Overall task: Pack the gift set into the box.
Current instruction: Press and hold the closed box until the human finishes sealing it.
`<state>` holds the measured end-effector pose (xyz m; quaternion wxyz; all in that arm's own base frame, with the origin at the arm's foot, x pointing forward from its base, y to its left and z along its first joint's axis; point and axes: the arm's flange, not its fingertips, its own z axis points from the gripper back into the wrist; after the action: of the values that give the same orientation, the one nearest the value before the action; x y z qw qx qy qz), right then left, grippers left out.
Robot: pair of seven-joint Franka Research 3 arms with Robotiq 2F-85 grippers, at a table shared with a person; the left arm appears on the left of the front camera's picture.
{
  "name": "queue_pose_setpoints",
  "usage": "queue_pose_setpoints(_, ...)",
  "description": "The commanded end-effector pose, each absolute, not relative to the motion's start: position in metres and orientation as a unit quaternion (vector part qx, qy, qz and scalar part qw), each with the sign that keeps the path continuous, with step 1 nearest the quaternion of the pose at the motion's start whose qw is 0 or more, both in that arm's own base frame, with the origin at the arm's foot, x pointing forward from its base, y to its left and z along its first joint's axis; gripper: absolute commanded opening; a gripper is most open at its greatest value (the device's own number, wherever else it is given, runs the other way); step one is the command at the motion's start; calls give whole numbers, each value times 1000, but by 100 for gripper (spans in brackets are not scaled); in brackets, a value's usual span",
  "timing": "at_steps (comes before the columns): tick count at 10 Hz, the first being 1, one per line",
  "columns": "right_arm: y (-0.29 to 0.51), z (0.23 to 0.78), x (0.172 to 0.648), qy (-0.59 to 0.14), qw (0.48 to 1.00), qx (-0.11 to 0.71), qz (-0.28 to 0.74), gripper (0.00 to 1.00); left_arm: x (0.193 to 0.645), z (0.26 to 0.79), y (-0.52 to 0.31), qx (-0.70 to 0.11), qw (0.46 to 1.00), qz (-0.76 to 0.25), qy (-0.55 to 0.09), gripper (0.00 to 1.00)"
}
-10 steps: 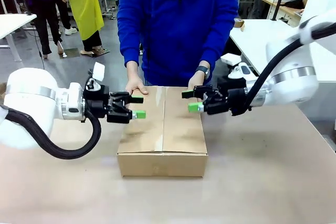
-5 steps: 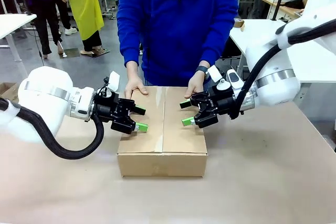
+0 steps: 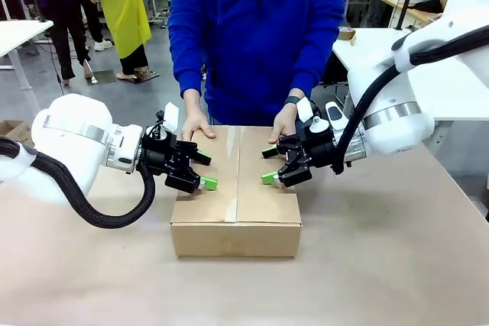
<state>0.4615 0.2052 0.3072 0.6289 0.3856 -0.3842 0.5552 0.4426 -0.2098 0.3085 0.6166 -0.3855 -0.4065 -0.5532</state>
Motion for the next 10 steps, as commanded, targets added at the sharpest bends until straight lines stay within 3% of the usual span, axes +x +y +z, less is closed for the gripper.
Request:
queue_pose_setpoints(1, 205, 306, 461, -385, 627, 382, 560, 100, 441, 307, -210, -384, 618, -554, -404, 100)
queue_pose_setpoints(10, 205, 306, 461, -385, 627, 382, 560, 100, 441, 307, -210, -384, 618, -554, -404, 100)
